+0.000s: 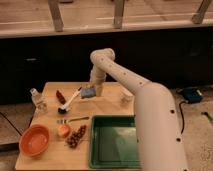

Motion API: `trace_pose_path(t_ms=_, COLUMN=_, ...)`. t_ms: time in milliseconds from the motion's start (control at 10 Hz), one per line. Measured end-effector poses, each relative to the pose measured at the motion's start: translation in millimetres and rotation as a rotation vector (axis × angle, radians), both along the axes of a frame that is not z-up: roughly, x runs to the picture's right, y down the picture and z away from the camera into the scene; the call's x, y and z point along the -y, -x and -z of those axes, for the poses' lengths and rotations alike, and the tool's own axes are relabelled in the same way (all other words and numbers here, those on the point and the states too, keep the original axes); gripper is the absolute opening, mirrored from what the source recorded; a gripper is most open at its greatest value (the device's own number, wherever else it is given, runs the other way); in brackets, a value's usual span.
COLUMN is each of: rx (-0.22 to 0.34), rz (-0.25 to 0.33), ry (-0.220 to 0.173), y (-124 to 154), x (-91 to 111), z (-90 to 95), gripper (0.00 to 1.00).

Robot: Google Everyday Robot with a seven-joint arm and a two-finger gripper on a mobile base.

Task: Place sponge in tray

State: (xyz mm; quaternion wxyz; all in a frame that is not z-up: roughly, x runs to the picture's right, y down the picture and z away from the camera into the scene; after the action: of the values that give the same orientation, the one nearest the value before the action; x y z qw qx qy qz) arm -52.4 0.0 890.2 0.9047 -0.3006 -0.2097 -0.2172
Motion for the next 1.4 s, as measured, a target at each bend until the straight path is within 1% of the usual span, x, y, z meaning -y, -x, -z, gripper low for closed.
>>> trace_pose_path(t_ms=300, rx=0.021, rz=0.008, ry=0.000, y=-1, x=1, z=3.5, gripper=0.02)
trace_pose_path(t_ms=500, rx=0.028, rz=0.022, ry=0.000, y=-7, x=7, z=16.0, gripper=0.02)
trace_pose_path(t_ms=900, rx=0.042, rz=0.052, ry=0.005, y=-11, x=6, z=30.3, gripper=0.02)
trace_pose_path(t_ms=1200, rx=0.046, rz=0.078, ry=0.007, y=-14, x=7, z=49.0, gripper=0.02)
trace_pose_path(t_ms=1300, rx=0.048, rz=0.085, ry=0.010, y=-15, x=4, z=51.6, gripper=0.02)
trace_pose_path(t_ms=1400, rx=0.051, rz=0.098, ry=0.015, y=-15, x=-2, z=58.1, gripper=0.02)
